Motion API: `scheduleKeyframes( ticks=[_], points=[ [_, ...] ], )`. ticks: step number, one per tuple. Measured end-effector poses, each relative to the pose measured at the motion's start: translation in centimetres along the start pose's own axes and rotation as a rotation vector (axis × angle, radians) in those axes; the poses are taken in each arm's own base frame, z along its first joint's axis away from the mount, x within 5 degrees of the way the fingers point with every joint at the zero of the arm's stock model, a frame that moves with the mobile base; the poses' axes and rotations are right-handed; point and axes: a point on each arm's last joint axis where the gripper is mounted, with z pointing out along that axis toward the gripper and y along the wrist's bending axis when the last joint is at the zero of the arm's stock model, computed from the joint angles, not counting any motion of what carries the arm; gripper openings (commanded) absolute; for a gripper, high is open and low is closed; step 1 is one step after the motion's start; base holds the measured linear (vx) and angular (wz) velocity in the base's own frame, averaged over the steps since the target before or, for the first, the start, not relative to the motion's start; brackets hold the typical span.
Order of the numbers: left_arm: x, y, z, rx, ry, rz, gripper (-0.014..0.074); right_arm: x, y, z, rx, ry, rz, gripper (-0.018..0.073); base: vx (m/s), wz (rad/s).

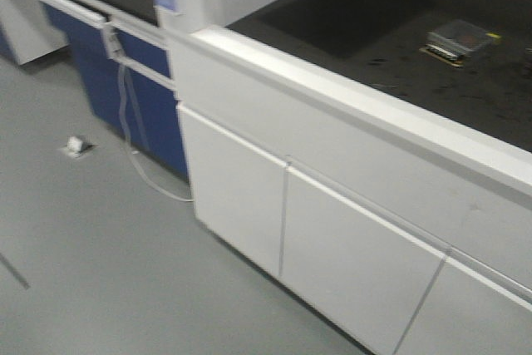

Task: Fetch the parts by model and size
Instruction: 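Drive the base away from the bench holding both buttons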

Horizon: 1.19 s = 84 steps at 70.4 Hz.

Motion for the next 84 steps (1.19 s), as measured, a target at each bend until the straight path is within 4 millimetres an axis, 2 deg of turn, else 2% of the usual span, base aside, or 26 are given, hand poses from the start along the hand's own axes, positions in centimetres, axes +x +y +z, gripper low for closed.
scheduleKeyframes(
  ticks=[48, 84],
  points=[
    [0.0, 0.0, 0.0, 0.0, 0.0, 0.0, -0.0006, 0.0, 0.0, 0.0, 0.0, 0.0, 0.0, -0.0005, -0.1, 0.58],
    [0.0, 0.0, 0.0, 0.0, 0.0, 0.0, -0.0006, 0.0, 0.0, 0.0, 0.0, 0.0, 0.0, -0.0005, 0.14, 0.53]
  ],
)
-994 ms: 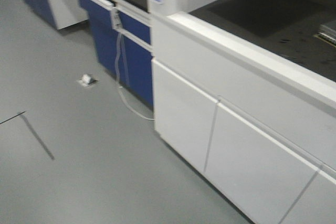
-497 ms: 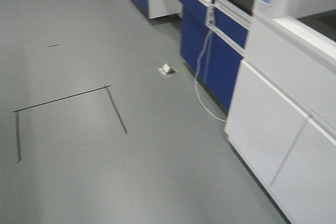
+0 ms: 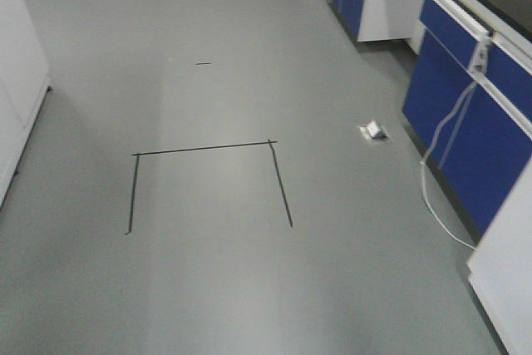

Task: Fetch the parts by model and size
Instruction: 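Drive the base away from the bench holding both buttons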

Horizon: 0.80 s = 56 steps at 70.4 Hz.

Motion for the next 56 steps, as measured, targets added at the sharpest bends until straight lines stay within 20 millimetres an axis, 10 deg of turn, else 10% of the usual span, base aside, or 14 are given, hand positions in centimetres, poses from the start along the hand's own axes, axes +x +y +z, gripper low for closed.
scheduleKeyframes(
  ticks=[56],
  points=[
    [0.01, 0.01, 0.0, -0.001, 0.001, 0.0, -0.0006, 0.0, 0.0, 0.0, 0.0, 0.0, 0.0, -0.0005, 0.44, 0.16]
  ],
)
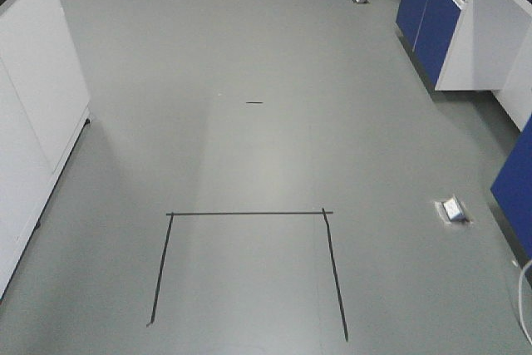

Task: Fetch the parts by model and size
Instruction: 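Drive the base away from the bench holding both buttons, then drive the base across the room toward the blue cabinets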

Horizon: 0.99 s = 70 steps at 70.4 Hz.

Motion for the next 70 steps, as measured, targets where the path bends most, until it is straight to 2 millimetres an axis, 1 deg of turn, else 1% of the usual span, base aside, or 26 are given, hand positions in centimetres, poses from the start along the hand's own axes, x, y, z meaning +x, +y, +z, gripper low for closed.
scheduleKeyframes(
  ticks=[70],
  points=[
    [0.0, 0.0, 0.0, 0.0, 0.0, 0.0, -0.0006, 0.0, 0.0, 0.0, 0.0, 0.0, 0.0, -0.0005, 0.55, 0.05]
  ],
)
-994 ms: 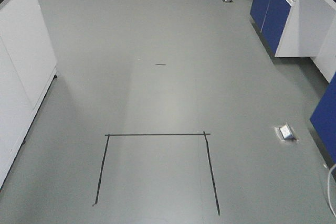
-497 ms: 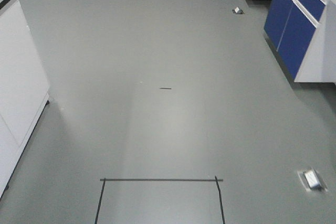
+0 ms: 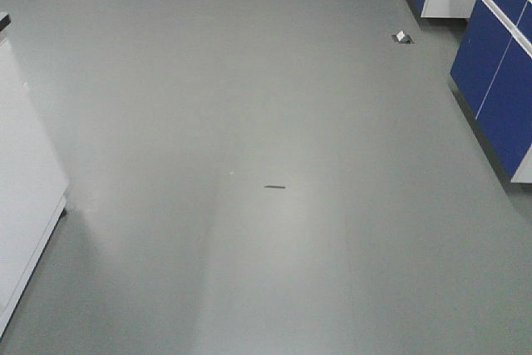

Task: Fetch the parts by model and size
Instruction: 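Drive the base across the room toward the blue cabinets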

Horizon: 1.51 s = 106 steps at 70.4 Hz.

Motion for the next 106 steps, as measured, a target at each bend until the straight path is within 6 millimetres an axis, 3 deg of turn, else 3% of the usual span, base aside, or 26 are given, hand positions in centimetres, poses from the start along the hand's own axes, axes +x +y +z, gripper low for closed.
scheduleKeyframes(
  ticks=[106],
  points=[
    [0.01, 0.0, 0.0, 0.0, 0.001, 0.0, -0.0006, 0.0, 0.0, 0.0, 0.0, 0.0, 0.0, -0.0005, 0.61, -0.03]
  ],
)
